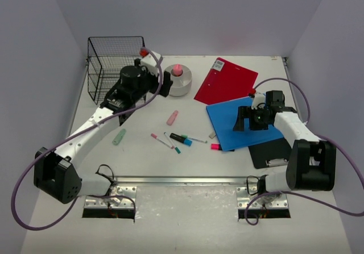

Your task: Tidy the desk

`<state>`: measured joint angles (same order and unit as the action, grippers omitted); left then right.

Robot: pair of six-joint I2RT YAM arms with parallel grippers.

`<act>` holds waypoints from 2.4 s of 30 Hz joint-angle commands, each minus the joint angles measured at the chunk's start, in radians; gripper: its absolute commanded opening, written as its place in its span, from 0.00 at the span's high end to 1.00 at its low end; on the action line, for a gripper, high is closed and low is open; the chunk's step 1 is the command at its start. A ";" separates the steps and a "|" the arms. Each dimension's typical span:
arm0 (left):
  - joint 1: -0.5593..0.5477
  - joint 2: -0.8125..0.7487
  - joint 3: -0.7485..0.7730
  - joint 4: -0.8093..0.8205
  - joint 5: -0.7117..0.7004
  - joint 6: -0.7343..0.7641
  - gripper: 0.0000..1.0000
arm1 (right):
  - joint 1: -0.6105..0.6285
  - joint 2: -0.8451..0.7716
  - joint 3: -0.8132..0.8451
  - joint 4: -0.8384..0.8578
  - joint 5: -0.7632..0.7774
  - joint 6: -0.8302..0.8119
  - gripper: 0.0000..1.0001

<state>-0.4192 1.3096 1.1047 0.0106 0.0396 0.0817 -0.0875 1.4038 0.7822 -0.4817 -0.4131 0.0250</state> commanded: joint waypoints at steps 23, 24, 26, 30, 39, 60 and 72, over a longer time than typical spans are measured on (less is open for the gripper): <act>-0.005 -0.023 -0.155 -0.506 0.397 0.532 0.22 | 0.000 -0.023 0.029 0.003 -0.037 -0.043 0.01; -0.015 -0.010 -0.146 -0.518 0.390 0.552 0.24 | -0.001 -0.023 0.029 0.002 -0.038 -0.043 0.01; -0.063 0.032 -0.136 -0.533 0.340 0.613 0.27 | 0.000 -0.019 0.031 0.002 -0.036 -0.042 0.01; -0.158 0.082 -0.126 -0.570 0.316 0.684 0.36 | 0.000 -0.019 0.029 0.002 -0.032 -0.043 0.01; -0.204 0.258 -0.074 -0.664 0.235 0.726 0.52 | -0.001 -0.009 0.032 -0.001 -0.029 -0.045 0.01; -0.105 0.332 -0.122 -0.666 0.139 0.903 0.55 | 0.000 -0.002 0.035 -0.005 -0.031 -0.044 0.01; -0.132 0.316 -0.111 -0.679 0.220 0.969 0.55 | 0.000 0.004 0.037 -0.006 -0.029 -0.044 0.01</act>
<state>-0.5304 1.6470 0.9816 -0.6669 0.1997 1.0075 -0.0875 1.4021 0.7822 -0.5022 -0.4305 -0.0048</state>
